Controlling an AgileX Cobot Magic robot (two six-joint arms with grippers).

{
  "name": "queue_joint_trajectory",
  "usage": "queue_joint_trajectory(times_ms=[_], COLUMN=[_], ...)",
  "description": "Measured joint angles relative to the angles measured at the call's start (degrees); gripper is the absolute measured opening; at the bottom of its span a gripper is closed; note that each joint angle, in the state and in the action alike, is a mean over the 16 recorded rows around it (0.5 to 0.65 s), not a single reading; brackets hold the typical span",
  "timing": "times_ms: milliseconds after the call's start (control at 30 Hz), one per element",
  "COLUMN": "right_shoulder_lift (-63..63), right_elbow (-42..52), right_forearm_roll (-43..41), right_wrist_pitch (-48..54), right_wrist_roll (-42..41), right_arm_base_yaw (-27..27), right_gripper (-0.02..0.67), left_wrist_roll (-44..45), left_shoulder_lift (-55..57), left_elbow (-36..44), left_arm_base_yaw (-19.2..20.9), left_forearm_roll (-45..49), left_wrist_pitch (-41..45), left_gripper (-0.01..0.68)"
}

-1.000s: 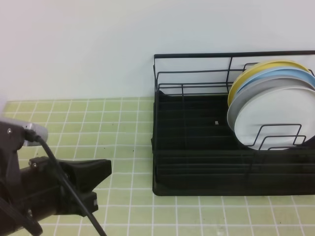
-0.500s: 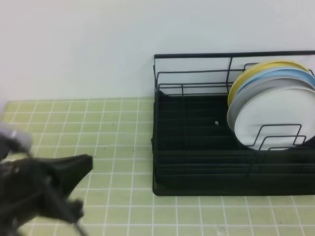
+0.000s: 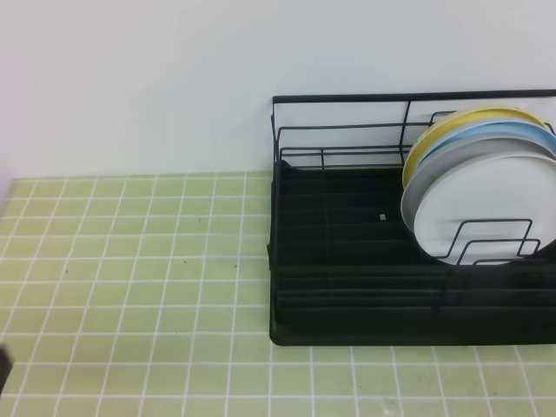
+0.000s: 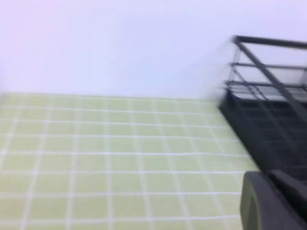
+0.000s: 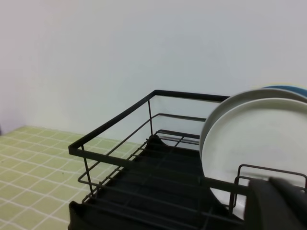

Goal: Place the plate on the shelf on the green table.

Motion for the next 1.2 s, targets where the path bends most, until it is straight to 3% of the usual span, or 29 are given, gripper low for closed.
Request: queue_joint_trajectory(times_ms=[133,433,1200], right_shoulder_lift=[0.0,0.0,0.0], right_elbow=[0.1,0.0,-0.1], right_forearm_roll=[0.0,0.1,0.1], right_wrist_pitch=[0.0,0.0,0.0], right_wrist_roll=[0.0,0.0,0.0], right_arm_base_yaw=[0.0,0.0,0.0], right_gripper=[-0.002,-0.002,-0.002], left_wrist_roll=[-5.2,-7.3,-8.1], left_shoulder_lift=[-8.5,-18.7,-19.4], left_elbow=[5.0,11.5,11.7], left_arm_base_yaw=[3.2,8.0,8.8], left_forearm_roll=[5.3,8.4,10.2], left_wrist_pitch=[2.1,8.2,10.2], left_gripper=[-0.002,-0.002,-0.002])
